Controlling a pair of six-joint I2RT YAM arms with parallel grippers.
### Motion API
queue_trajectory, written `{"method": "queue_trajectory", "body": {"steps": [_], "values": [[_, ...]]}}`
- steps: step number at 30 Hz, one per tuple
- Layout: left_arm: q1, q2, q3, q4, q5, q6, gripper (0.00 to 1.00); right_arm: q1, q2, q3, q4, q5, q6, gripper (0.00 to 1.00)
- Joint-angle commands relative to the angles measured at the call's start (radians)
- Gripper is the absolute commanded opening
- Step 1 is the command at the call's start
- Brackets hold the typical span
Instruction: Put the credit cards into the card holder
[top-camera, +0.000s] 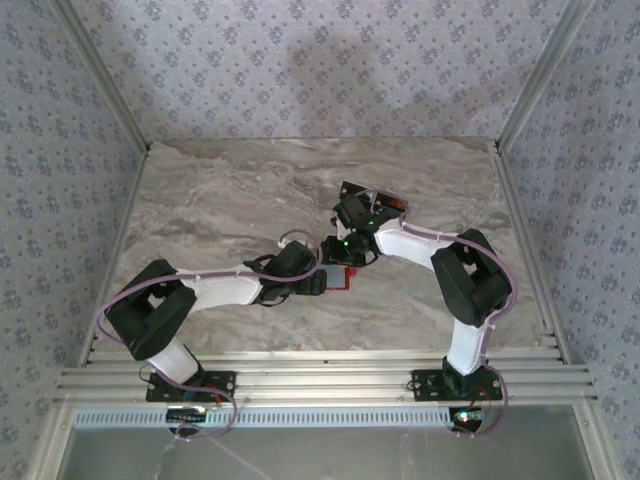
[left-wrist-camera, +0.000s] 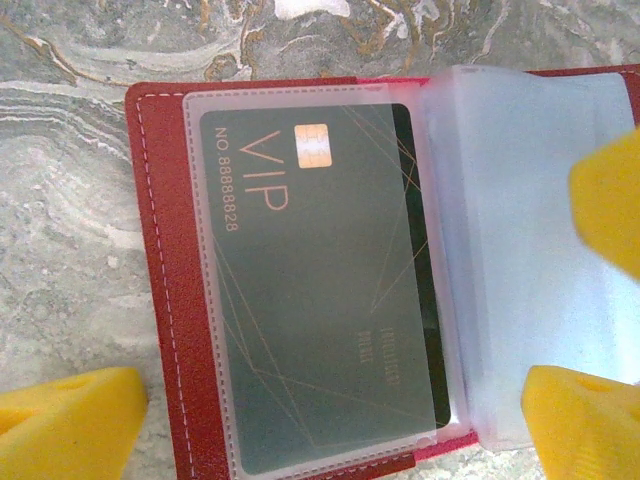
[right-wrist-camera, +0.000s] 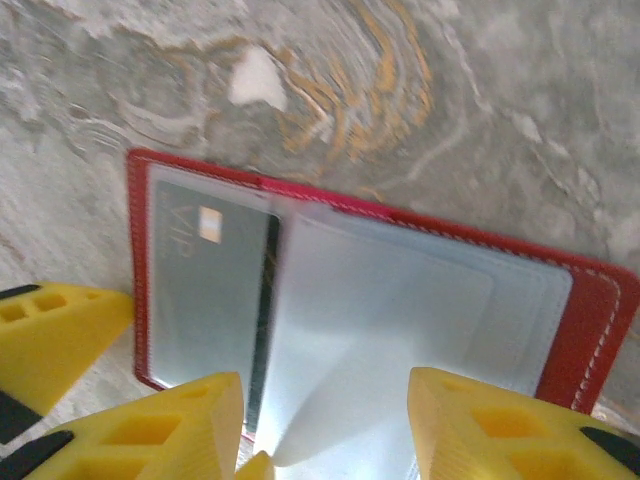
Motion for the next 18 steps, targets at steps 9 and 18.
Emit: {"method": "queue_trajectory", "body": {"steps": [9,18], "values": [[0.004,0.028,-0.024,-0.009,-0.022,0.000,0.98,-0.007,-0.004,-0.036,0.024,0.007,0.051,0.49],[0.003,-0.037,-0.062,0.060,0.010,0.020,0.98,0.013,0.034,0.006,0.024,-0.013,0.051,0.49]]}}
